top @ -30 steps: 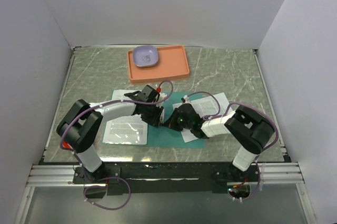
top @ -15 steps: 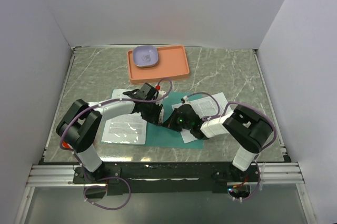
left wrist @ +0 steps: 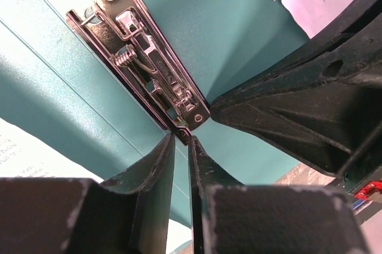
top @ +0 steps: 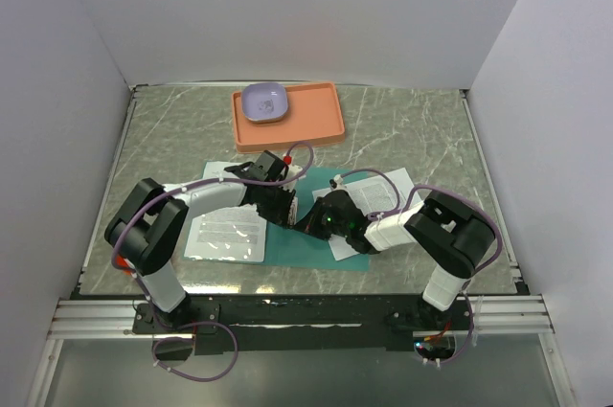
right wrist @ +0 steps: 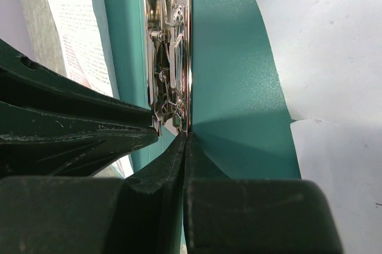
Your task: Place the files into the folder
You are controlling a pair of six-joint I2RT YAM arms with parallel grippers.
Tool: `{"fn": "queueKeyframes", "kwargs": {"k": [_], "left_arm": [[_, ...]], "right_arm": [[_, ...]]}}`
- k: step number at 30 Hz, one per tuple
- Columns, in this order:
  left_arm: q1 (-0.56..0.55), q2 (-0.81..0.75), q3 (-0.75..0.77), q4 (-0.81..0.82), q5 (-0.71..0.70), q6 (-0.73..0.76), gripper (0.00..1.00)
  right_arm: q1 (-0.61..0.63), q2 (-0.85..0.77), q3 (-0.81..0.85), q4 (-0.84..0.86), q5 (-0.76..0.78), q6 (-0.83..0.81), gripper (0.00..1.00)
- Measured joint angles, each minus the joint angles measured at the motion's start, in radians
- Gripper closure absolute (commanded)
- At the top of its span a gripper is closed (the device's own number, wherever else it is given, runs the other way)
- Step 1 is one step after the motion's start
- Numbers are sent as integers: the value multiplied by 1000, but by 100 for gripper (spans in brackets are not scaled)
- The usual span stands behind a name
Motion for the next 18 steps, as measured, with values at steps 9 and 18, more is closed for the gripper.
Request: {"fn": "queueKeyframes", "kwargs": {"k": [9,18], "left_arm": [[5,17,16,-12,10,1,83],[21,28,22,-12,-5,8,84]], "right_arm": [[0,6,0,8,0,4,98],[6,53,15,69,2,27,100]]}}
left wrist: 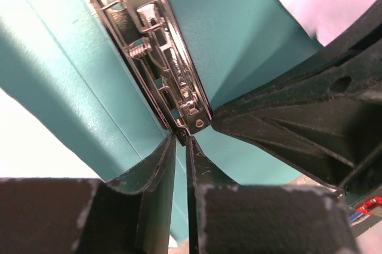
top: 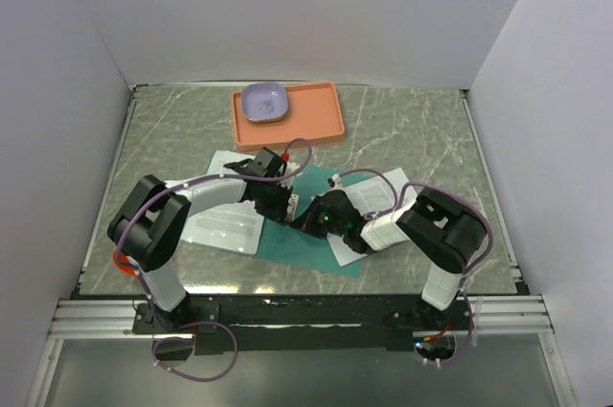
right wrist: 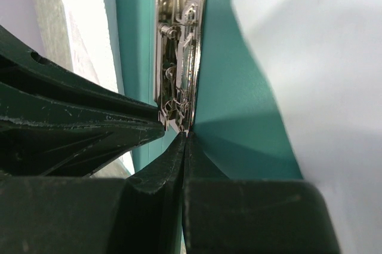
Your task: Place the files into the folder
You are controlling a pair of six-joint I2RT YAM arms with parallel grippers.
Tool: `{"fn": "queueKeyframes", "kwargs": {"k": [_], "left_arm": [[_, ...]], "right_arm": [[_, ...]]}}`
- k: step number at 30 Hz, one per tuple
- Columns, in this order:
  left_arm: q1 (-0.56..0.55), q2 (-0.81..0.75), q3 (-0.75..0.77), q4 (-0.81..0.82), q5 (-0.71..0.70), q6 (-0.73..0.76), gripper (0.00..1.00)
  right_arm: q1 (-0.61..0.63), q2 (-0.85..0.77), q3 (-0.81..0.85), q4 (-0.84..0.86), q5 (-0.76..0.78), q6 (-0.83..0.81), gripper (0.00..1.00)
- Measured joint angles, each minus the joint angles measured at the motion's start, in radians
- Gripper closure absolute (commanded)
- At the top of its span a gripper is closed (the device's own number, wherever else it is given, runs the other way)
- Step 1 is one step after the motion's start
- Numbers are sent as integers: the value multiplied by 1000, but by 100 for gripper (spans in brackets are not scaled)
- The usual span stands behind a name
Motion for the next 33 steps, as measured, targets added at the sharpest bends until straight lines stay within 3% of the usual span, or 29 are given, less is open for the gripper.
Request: {"fn": "queueKeyframes", "kwargs": {"k": [20,33], "left_arm": [[-30,11,36,-35,-11,32,86],[-24,-97,263,-144,148,36,85]], "right_arm": [[3,23,-39,91,10,55,100],[24,23,-53,113,2,66,100]]}}
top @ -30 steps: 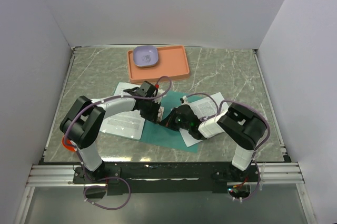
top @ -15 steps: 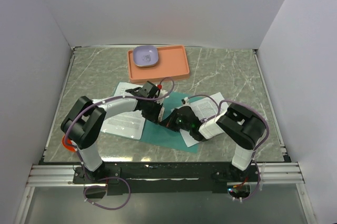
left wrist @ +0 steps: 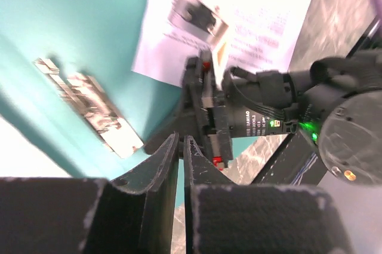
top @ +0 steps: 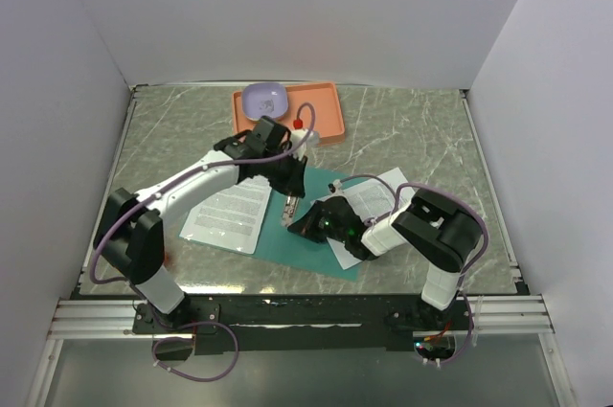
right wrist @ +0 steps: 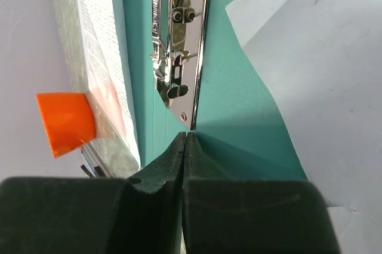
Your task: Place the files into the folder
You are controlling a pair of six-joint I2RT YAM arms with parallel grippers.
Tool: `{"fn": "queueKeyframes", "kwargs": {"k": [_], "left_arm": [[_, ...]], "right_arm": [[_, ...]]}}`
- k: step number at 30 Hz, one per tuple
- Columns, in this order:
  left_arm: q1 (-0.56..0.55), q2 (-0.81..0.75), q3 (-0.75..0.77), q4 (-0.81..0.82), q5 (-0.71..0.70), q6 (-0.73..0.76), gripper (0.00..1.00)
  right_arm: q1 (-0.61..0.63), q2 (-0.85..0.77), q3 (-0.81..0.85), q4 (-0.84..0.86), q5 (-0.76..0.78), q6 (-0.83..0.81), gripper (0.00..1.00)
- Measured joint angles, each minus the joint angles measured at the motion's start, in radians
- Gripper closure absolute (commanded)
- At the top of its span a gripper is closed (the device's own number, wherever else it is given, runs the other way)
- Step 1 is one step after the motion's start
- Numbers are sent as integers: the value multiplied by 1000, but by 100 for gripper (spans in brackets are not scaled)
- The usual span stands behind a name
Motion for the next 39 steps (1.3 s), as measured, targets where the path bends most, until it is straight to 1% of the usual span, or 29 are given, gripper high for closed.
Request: {"fn": "queueKeyframes", "kwargs": {"k": [6,8,9,10,11,12,14,15,18,19,22,24,25,26,29,30,32,33,36,39], "left_arm": [[78,-45,15,-20,-3,16,85],[95,-45,-9,-15,-12,23,85],[101,-44,-30,-14,-21,31,85],[105,-43,-52,-13,-34,41,85],[109,-40,-72,-13,-49,49,84],[111,-36,-91,-12,-63,60,84],[118,-24,-128,2,-93,76,83],[122,-16,-145,8,-106,86,82],[134,5,-175,14,-136,98,77],[136,7,-180,16,-139,100,72],[142,7,-195,40,-146,99,63],[142,7,-197,54,-147,97,58],[142,7,-197,59,-146,98,51],[142,7,-198,67,-146,96,48],[141,7,-201,93,-143,89,47],[141,7,-201,97,-141,88,47],[140,10,-201,103,-138,88,48],[140,11,-202,106,-137,89,48],[138,15,-204,110,-136,89,49],[138,15,-209,113,-135,89,50]], "right_arm": [[1,-21,-13,-15,-4,-5,100],[0,-40,-20,-35,-8,-15,97],[0,-53,-23,-51,-10,-22,95],[0,-69,-27,-71,-14,-34,88],[-1,-89,-34,-91,-19,-47,83],[-2,-113,-40,-118,-24,-61,76],[-7,-167,-48,-188,-30,-92,69],[-7,-204,-48,-240,-28,-111,64],[-17,-347,-43,-405,9,-162,57],[-25,-395,-39,-455,25,-175,56],[-80,-491,-7,-588,70,-214,55],[-132,-505,28,-659,98,-237,55],[-156,-502,50,-697,116,-252,55],[-178,-495,73,-740,140,-262,54],[-228,-466,145,-883,233,-267,49],[-245,-459,166,-937,264,-250,46],[-290,-459,186,-1036,317,-213,44],[-314,-467,185,-1080,335,-189,40],[-362,-526,158,-1210,381,-112,37],[-367,-649,93,-1312,389,-36,36]]}}
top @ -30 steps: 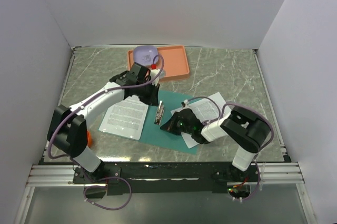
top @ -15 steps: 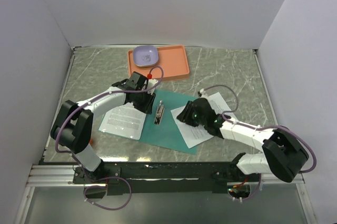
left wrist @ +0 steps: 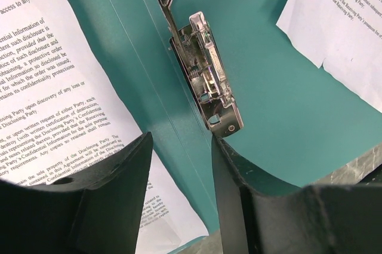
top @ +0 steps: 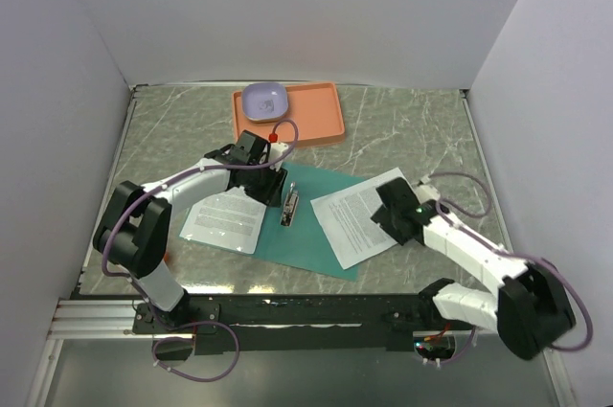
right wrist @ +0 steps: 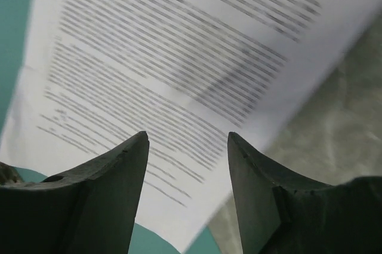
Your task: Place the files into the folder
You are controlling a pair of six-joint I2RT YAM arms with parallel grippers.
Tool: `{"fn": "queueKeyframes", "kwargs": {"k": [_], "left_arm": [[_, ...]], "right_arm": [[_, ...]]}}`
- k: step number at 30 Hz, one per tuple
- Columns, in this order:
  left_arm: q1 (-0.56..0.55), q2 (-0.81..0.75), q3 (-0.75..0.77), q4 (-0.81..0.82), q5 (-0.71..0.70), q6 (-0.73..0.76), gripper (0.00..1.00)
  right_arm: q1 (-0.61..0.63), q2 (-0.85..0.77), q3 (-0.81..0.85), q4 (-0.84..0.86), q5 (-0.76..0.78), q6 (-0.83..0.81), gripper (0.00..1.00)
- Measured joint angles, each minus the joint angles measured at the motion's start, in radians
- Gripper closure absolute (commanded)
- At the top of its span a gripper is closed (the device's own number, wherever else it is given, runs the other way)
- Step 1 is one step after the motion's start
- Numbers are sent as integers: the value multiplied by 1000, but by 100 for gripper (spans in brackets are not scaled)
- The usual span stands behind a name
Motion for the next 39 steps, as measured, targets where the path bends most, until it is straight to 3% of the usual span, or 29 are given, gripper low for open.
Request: {"fn": "queueKeyframes", "kwargs": {"k": [4,10,27,34,39], "left_arm": [[0,0,-7,2,4,0,50],[0,0,-10,1,24,0,50],[0,0,-10,-14,29,9,51],[0,0,-10,-22,32,9,52],[0,0,-10,-28,33,10,52]], "right_arm": [[0,-135,-84,-113,-4,89,36],[0,-213,-161,-163,-1,168,36],[1,-187,-207,-70,95,290,44],[0,-177,-218,-22,117,297,55],[0,-150,-220,16,125,294,72]]}}
